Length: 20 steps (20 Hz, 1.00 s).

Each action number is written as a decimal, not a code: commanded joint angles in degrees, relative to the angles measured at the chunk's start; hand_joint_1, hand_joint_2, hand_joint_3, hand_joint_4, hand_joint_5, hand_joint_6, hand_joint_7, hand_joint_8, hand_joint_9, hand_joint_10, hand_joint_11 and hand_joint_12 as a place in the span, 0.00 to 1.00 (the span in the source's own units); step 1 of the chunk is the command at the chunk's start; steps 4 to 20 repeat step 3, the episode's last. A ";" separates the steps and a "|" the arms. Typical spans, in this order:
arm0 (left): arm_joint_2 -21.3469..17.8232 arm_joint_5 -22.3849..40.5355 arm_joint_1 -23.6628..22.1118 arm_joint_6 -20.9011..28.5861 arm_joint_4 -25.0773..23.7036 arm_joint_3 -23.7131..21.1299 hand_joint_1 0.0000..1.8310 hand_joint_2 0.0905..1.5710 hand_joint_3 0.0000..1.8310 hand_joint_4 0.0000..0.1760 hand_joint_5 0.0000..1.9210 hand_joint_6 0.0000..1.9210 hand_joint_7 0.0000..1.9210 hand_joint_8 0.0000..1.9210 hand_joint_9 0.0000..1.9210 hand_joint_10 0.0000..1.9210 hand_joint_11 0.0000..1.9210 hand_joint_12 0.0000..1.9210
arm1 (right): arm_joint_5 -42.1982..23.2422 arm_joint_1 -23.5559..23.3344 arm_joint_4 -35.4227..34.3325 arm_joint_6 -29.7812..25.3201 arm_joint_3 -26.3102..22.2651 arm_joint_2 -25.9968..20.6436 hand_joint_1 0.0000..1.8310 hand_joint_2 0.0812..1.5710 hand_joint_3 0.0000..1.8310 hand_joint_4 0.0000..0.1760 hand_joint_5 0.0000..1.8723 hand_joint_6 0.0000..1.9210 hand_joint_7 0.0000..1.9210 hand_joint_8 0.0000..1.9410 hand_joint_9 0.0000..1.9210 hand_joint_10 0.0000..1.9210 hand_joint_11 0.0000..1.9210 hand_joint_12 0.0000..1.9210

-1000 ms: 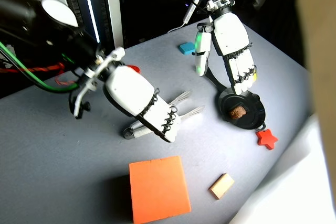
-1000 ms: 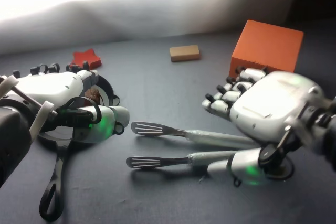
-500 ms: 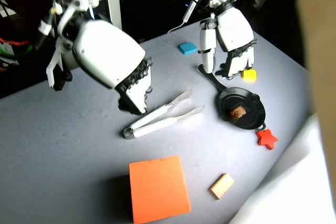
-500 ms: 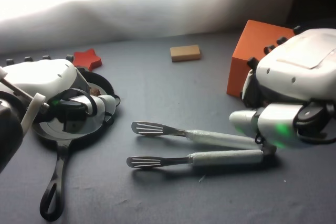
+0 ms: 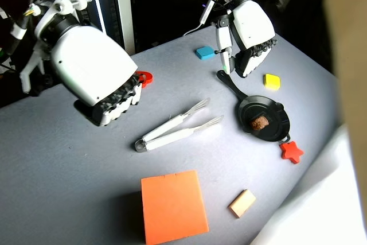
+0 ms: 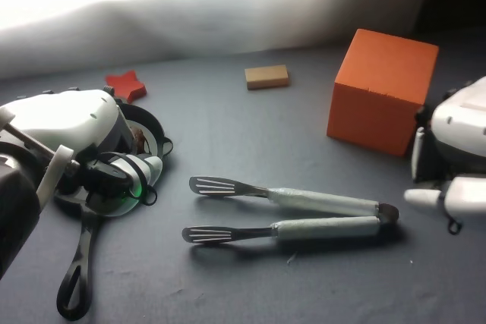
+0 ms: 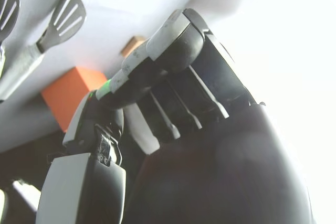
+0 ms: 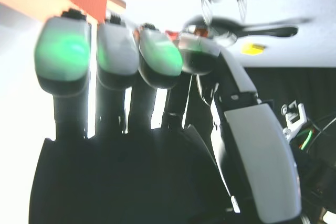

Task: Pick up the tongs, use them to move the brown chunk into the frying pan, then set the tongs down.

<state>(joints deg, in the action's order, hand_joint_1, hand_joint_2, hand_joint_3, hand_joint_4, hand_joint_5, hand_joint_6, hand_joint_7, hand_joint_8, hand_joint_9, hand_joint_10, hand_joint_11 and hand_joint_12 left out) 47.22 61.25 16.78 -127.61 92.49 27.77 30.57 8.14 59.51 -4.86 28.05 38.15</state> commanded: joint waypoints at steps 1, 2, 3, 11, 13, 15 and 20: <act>-0.38 2.32 -0.65 -0.29 -4.93 -0.16 0.29 0.94 0.00 0.00 0.49 0.92 0.55 0.95 0.56 1.00 0.59 1.00 | -2.25 -0.07 1.85 -0.46 -0.41 -0.67 0.36 0.92 0.01 1.00 0.64 0.91 0.68 0.93 0.67 1.00 0.68 1.00; -0.36 2.32 -0.73 -0.30 -4.93 -0.22 0.32 0.92 0.00 0.00 0.49 0.93 0.54 0.96 0.56 1.00 0.59 1.00 | -2.69 0.34 1.85 -0.44 -0.81 -1.29 0.36 0.92 0.01 1.00 0.64 0.92 0.68 0.95 0.67 1.00 0.68 1.00; -0.34 2.32 -0.74 -0.36 -4.95 -0.28 0.32 0.92 0.00 0.00 0.48 0.94 0.53 0.98 0.55 1.00 0.58 1.00 | -3.33 0.55 1.85 0.51 -1.20 -1.99 0.36 0.92 0.01 1.00 0.63 0.91 0.67 0.95 0.67 1.00 0.67 1.00; -0.34 2.32 -0.74 -0.36 -4.95 -0.28 0.32 0.92 0.00 0.00 0.48 0.94 0.53 0.98 0.55 1.00 0.58 1.00 | -3.33 0.55 1.85 0.51 -1.20 -1.99 0.36 0.92 0.01 1.00 0.63 0.91 0.67 0.95 0.67 1.00 0.67 1.00; -0.34 2.32 -0.74 -0.36 -4.95 -0.28 0.32 0.92 0.00 0.00 0.48 0.94 0.53 0.98 0.55 1.00 0.58 1.00 | -3.33 0.55 1.85 0.51 -1.20 -1.99 0.36 0.92 0.01 1.00 0.63 0.91 0.67 0.95 0.67 1.00 0.67 1.00; -0.34 2.32 -0.74 -0.36 -4.95 -0.28 0.32 0.92 0.00 0.00 0.48 0.94 0.53 0.98 0.55 1.00 0.58 1.00 | -3.33 0.55 1.85 0.51 -1.20 -1.99 0.36 0.92 0.01 1.00 0.63 0.91 0.67 0.95 0.67 1.00 0.67 1.00; -0.34 2.32 -0.74 -0.36 -4.95 -0.28 0.32 0.92 0.00 0.00 0.48 0.94 0.53 0.98 0.55 1.00 0.58 1.00 | -3.33 0.55 1.85 0.51 -1.20 -1.99 0.36 0.92 0.01 1.00 0.63 0.91 0.67 0.95 0.67 1.00 0.67 1.00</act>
